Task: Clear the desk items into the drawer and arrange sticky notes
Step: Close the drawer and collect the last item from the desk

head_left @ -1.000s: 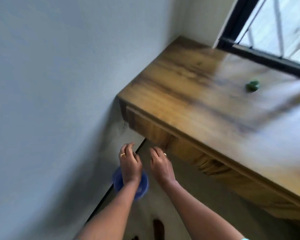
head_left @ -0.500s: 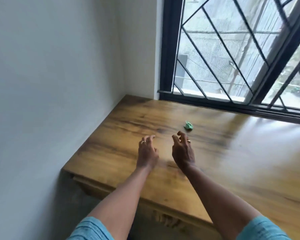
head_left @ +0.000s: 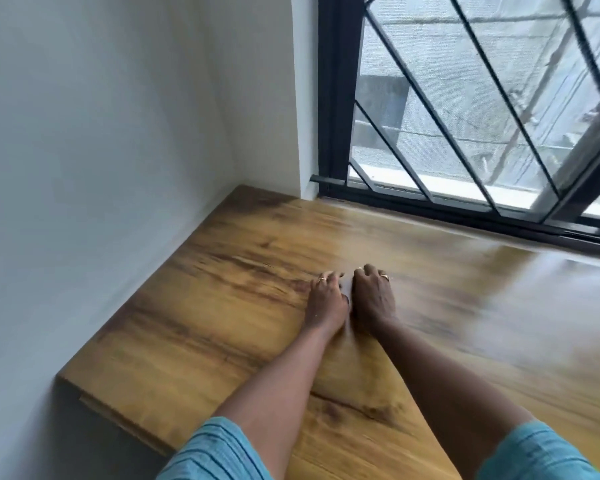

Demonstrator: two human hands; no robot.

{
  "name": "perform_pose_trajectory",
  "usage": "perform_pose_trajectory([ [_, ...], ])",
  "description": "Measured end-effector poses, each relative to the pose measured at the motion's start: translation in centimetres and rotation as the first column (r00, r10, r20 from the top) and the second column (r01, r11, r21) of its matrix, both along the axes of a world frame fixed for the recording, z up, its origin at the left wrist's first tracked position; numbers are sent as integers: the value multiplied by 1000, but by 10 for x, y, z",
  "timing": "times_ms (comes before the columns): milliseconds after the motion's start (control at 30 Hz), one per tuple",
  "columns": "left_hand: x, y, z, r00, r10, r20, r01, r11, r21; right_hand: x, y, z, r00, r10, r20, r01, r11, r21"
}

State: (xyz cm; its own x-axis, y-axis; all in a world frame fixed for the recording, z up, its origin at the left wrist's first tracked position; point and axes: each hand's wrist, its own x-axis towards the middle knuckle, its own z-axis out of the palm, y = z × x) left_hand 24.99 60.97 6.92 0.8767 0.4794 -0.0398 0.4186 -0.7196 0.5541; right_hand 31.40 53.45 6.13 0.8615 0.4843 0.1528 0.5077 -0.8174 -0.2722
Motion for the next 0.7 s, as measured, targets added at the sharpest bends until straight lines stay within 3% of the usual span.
perform_pose_trajectory([
  [300,-63,33,1,977,175,124,-175,985,-13,-65,48,-2,979,204,-26,-193,954,229],
  [467,-162,59,4,932,305,195,-305,952,-35,-154,85,4,935,353,28,-349,904,247],
  [700,-334,93,-12,804,506,313,-514,855,-61,-325,123,1,813,565,141,-581,771,262],
])
